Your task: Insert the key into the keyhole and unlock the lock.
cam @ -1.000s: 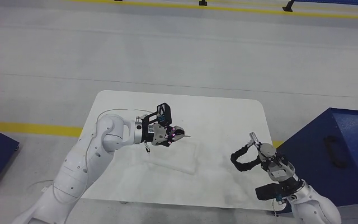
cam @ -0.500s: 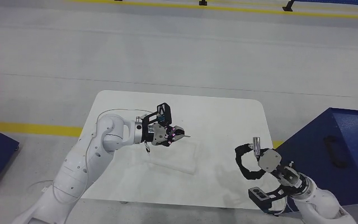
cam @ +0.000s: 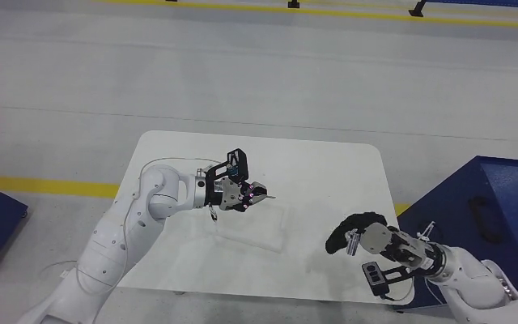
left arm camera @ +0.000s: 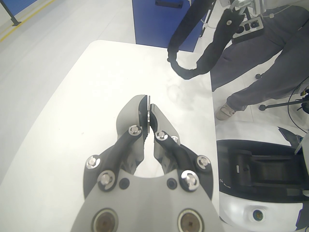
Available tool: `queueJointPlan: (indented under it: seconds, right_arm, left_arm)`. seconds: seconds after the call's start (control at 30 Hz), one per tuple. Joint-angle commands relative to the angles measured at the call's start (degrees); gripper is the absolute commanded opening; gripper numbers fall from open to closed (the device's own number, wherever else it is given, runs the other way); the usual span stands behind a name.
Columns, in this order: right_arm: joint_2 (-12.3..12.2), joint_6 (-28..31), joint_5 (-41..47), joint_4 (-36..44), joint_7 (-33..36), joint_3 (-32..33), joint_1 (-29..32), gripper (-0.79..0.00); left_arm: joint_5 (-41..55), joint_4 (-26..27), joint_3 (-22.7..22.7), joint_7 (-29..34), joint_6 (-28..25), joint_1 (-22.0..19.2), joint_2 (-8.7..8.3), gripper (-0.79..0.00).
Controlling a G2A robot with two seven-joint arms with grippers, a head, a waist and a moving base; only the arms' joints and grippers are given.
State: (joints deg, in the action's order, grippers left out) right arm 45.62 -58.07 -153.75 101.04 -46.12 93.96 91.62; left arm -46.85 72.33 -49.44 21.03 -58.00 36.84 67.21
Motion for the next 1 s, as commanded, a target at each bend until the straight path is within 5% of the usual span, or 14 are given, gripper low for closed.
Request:
queueJointPlan:
  seconds: [0.0, 0.2, 0.33, 0.5, 0.67, 0.97]
  right_arm:
    - [0.63, 0.07, 4.46, 0.51, 0.44, 0.16, -0.70, -0.785]
    - [2.60, 1.61, 34.38, -1.25, 0.00, -5.37, -0.24, -0.785]
    - [3.43, 13.86, 57.00, -2.84, -7.57, -8.58, -1.07, -0.785]
    - [5.06, 23.07, 72.31, -6.54, -12.04, -12.00, -1.55, -0.785]
    - [6.31, 33.52, 79.57, -8.97, -8.20, -15.94, -2.00, -0.785]
    - [7.07, 40.21, 77.20, -6.88, -0.75, -16.94, -0.18, -0.785]
  left_arm:
    - [0.00, 0.00, 0.00, 0.00, 0.00, 0.00, 0.00, -0.785]
    - [0.00, 0.00, 0.00, 0.00, 0.00, 0.00, 0.00, -0.785]
    - [0.00, 0.00, 0.00, 0.00, 0.00, 0.00, 0.00, -0.785]
    - [0.00, 0.00, 0.00, 0.00, 0.00, 0.00, 0.00, -0.785]
    - [0.00, 0.00, 0.00, 0.00, 0.00, 0.00, 0.00, -0.785]
    - [0.00, 0.00, 0.00, 0.00, 0.00, 0.00, 0.00, -0.785]
